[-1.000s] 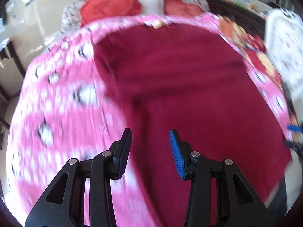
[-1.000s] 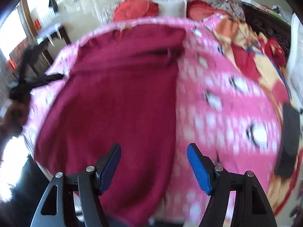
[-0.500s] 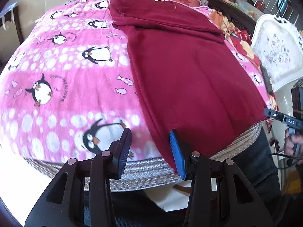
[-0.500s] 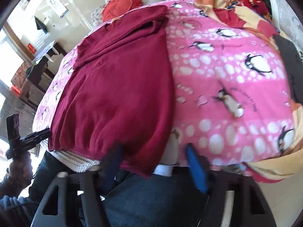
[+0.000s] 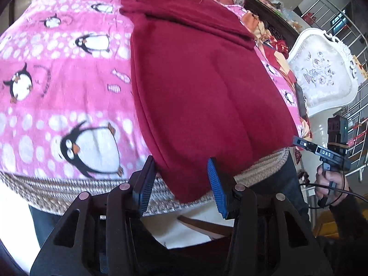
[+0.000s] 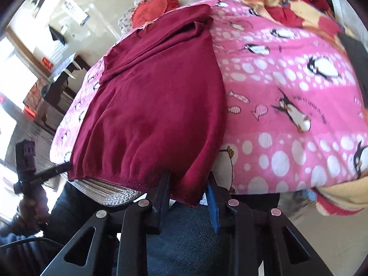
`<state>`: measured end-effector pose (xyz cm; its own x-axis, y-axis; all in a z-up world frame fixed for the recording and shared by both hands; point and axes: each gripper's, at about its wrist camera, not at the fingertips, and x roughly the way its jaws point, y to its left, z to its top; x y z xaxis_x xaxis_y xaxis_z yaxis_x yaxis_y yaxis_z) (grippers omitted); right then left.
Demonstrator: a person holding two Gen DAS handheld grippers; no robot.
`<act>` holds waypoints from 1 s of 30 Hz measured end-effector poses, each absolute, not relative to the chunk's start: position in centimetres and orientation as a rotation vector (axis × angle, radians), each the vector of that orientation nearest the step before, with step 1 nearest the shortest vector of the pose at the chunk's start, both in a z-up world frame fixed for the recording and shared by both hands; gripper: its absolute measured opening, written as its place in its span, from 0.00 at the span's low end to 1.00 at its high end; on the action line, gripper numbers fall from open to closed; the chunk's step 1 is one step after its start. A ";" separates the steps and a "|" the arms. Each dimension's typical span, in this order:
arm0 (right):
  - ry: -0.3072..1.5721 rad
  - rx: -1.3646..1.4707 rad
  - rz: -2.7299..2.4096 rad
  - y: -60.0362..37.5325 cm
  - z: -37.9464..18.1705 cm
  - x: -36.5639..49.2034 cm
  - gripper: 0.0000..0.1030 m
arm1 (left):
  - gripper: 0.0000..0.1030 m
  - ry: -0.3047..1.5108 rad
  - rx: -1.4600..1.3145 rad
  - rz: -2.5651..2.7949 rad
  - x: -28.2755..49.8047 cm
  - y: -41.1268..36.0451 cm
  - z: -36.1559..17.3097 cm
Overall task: Fold small clothes
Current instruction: 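Grasp the folded bottom edge with the left gripper while the right gripper grasps it too, then fold the bottom edge toward the collar with both grippers, then open both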
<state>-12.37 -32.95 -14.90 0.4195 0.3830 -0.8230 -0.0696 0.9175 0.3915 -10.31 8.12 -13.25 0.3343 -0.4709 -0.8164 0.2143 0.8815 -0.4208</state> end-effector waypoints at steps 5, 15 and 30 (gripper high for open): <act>1.079 0.320 0.296 -33.0 -14.9 -12.7 0.27 | 0.43 1.153 -0.286 -0.454 -10.5 8.2 -13.4; 0.912 0.303 0.311 -33.7 -11.1 -13.9 0.10 | 0.08 1.090 -0.314 -0.455 -10.9 8.7 -11.4; 0.664 0.287 0.311 -32.9 -5.3 2.2 0.09 | 0.08 0.785 -0.471 -0.320 6.6 10.5 -5.7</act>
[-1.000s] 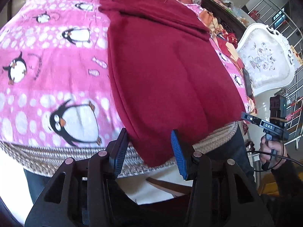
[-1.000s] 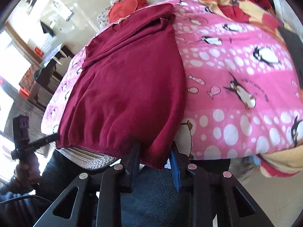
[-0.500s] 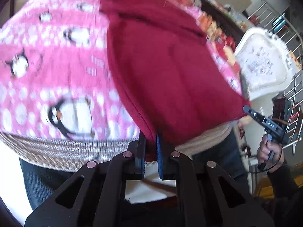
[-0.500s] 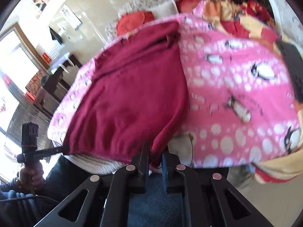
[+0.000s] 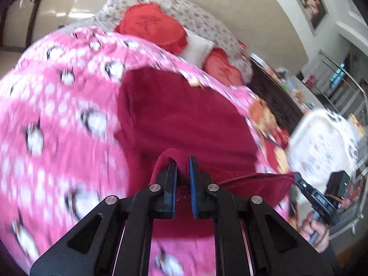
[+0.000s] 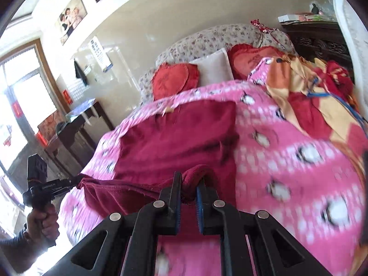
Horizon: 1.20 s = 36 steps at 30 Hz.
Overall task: Fold small clothes
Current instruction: 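Fold the bottom edge toward the collar with both grippers, then open both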
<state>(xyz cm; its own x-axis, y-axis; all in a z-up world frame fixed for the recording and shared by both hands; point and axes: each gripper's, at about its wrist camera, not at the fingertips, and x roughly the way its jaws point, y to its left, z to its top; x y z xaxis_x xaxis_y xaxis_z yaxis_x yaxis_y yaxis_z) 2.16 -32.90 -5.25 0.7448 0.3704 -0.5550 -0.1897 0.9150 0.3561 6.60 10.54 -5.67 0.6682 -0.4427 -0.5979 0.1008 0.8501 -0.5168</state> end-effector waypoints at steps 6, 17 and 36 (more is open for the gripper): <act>0.688 0.281 0.255 -32.3 -5.5 12.8 0.09 | 0.08 0.776 -0.402 -0.218 15.7 10.3 -5.2; 0.720 0.185 0.186 -30.4 -5.5 24.0 0.09 | 0.08 0.788 -0.323 -0.128 25.8 9.8 -5.2; 0.734 0.427 0.381 -34.8 -5.8 23.8 0.21 | 0.62 0.811 -0.252 -0.213 24.8 12.2 -5.5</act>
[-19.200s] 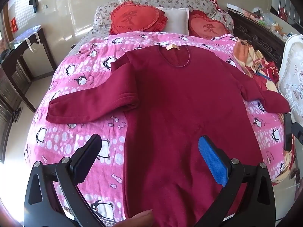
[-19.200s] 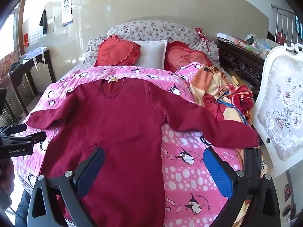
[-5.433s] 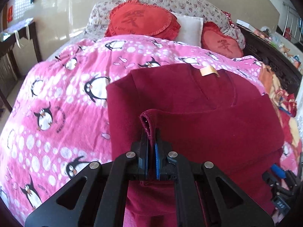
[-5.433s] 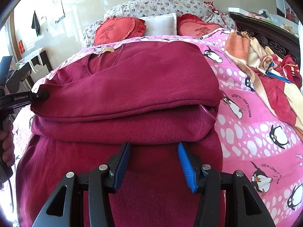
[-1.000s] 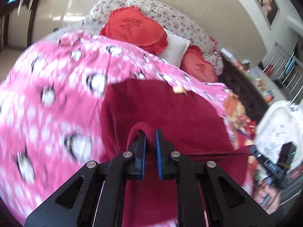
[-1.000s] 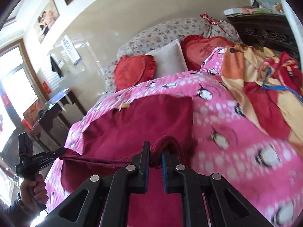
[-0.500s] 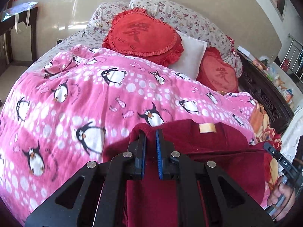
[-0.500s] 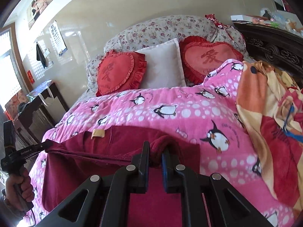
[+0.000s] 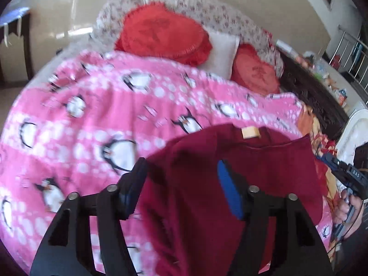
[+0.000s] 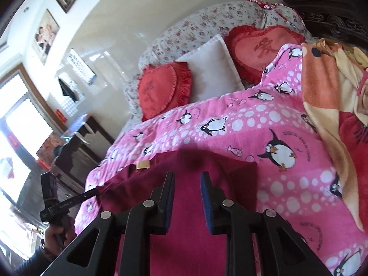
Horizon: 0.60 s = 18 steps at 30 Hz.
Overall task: Fold small clothes
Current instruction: 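Fold the bottom edge toward the collar with both grippers, then open both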
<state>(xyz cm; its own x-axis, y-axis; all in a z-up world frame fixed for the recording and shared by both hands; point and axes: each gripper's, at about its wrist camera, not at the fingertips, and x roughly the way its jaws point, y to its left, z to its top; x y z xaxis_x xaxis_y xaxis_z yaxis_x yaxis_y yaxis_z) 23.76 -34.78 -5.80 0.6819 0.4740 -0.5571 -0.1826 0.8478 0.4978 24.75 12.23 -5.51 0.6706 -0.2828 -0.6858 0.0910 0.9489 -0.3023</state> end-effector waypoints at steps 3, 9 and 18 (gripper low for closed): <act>0.741 0.349 0.350 -34.8 -5.5 22.7 0.21 | 0.62 0.752 -0.282 -0.153 23.8 13.5 -4.5; 0.776 0.151 0.257 -29.7 -5.9 25.2 0.21 | 0.62 0.771 -0.260 -0.220 26.1 7.6 -4.9; 0.863 0.092 0.046 -27.7 -11.0 32.3 0.21 | 0.62 0.781 -0.074 -0.035 31.1 4.7 -9.3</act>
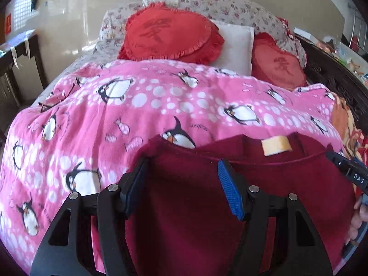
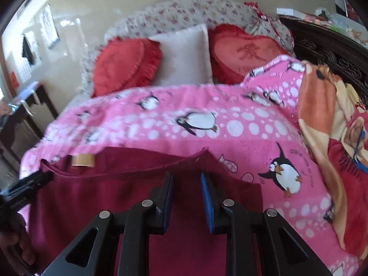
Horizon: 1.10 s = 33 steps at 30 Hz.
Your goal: Fold small clothes
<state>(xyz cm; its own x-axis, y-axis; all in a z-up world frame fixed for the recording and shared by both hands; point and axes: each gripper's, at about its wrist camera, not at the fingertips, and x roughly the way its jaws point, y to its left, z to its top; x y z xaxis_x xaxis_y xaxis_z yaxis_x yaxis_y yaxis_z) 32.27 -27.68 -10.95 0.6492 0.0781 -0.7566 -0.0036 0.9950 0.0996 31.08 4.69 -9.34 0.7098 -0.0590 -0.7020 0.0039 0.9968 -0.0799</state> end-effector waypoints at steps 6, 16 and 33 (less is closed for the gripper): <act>0.822 0.137 0.104 -29.1 -12.6 33.0 0.24 | 0.62 0.682 -0.064 -0.027 29.9 4.5 -10.9; 0.882 0.177 0.095 -29.1 -10.2 32.7 0.25 | 0.64 0.824 -0.010 -0.039 31.0 3.7 -8.6; 0.991 0.273 0.321 -31.1 -13.2 8.9 0.40 | 0.65 0.934 -0.140 -0.291 6.7 9.2 -11.0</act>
<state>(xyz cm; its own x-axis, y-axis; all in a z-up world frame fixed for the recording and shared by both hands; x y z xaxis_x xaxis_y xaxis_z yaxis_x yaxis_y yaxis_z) 8.94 -31.09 -13.19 0.5081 0.3849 -0.7705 -0.1400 0.9196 0.3670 6.65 9.22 -10.97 0.5593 -0.3065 -0.7702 0.1857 0.9519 -0.2439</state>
